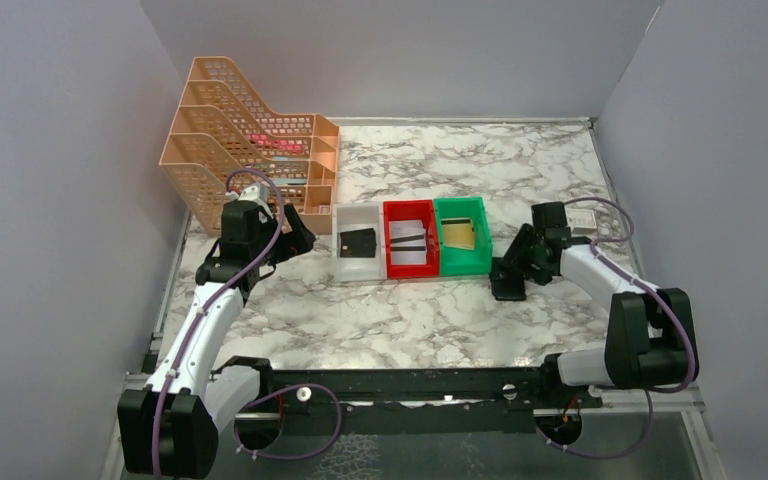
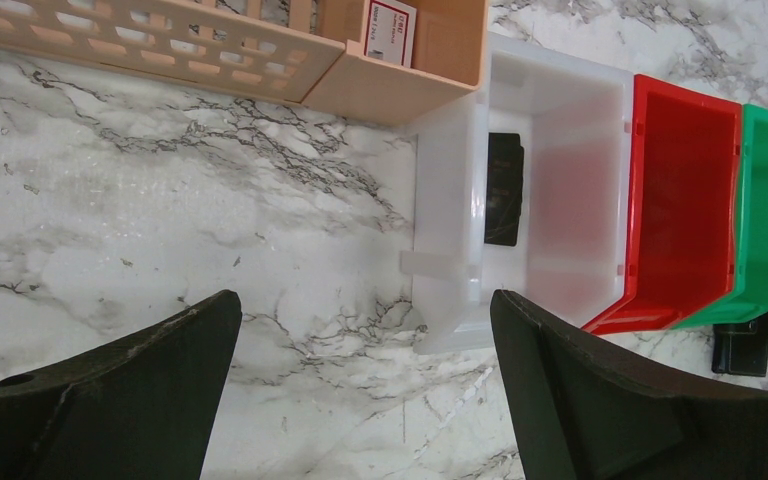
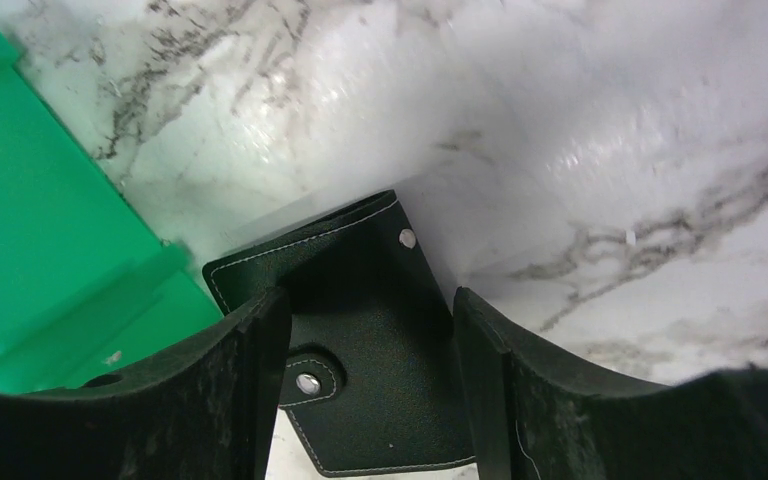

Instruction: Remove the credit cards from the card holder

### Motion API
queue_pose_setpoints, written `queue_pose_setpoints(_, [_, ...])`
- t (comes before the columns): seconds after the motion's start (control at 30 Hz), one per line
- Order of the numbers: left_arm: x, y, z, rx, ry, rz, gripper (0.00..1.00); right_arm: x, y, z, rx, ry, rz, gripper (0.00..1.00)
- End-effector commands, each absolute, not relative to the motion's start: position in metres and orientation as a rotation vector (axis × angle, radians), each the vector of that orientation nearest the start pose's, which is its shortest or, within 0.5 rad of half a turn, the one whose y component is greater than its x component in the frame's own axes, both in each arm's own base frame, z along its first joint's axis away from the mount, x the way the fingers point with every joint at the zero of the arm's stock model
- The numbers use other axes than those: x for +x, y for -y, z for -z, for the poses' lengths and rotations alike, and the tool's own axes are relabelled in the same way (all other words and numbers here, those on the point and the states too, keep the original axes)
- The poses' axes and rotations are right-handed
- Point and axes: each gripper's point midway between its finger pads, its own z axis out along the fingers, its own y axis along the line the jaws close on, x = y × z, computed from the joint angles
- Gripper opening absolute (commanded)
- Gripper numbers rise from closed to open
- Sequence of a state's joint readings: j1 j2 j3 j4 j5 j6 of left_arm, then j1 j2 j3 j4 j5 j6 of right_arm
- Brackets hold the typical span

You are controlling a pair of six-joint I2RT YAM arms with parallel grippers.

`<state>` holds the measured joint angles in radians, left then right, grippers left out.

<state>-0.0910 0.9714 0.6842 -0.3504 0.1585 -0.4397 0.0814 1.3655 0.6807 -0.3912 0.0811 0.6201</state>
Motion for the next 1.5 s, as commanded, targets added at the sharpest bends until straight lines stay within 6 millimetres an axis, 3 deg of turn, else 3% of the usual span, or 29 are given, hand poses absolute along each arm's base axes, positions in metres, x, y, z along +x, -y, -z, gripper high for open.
queue_pose_setpoints(0.0, [0.289,0.074,-0.153,-0.272,-2.190,0.490,0.99,0.228,-0.025,-0.018,0.902,-2.581,-0.063,0.63])
queue_pose_setpoints(0.07, [0.289,0.074,-0.154,-0.271,-2.185,0.493,0.99,0.222,-0.027,-0.025,0.933,-2.533,-0.106,0.63])
queue_pose_setpoints(0.13, [0.288,0.075,-0.155,-0.269,-2.181,0.500,0.99,0.209,-0.021,-0.025,1.062,-2.494,-0.068,0.51])
queue_pose_setpoints(0.27, [0.287,0.077,-0.157,-0.260,-2.176,0.513,0.99,0.193,-0.029,-0.021,1.081,-2.571,-0.089,0.55])
queue_pose_setpoints(0.4, [0.287,0.078,-0.159,-0.258,-2.170,0.523,0.99,0.176,-0.049,-0.011,1.057,-2.679,-0.198,0.56])
queue_pose_setpoints(0.6, [0.286,0.081,-0.159,-0.254,-2.169,0.540,0.99,0.153,-0.064,-0.001,1.030,-2.708,-0.292,0.55])
queue_pose_setpoints(0.9, [0.284,0.088,-0.159,-0.256,-2.158,0.595,0.99,0.125,-0.096,0.006,0.842,-2.848,-0.262,0.55])
queue_pose_setpoints(1.1, [0.278,0.105,-0.159,-0.172,-2.175,0.676,0.97,0.107,-0.138,0.008,0.722,-2.912,-0.272,0.54])
queue_pose_setpoints(1.13, [0.264,0.119,-0.153,-0.164,-2.199,0.759,0.94,0.099,-0.175,0.003,0.594,-2.900,-0.319,0.54])
queue_pose_setpoints(1.2, [0.250,0.137,-0.150,-0.133,-2.217,0.804,0.93,0.102,-0.204,-0.001,0.512,-2.875,-0.373,0.54])
queue_pose_setpoints(1.33, [0.216,0.182,-0.142,-0.073,-2.262,0.886,0.90,0.114,-0.246,0.001,0.419,-2.870,-0.471,0.55])
queue_pose_setpoints(1.47, [0.175,0.215,-0.119,0.008,-2.345,0.903,0.86,0.125,-0.268,-0.004,0.373,-2.828,-0.546,0.55])
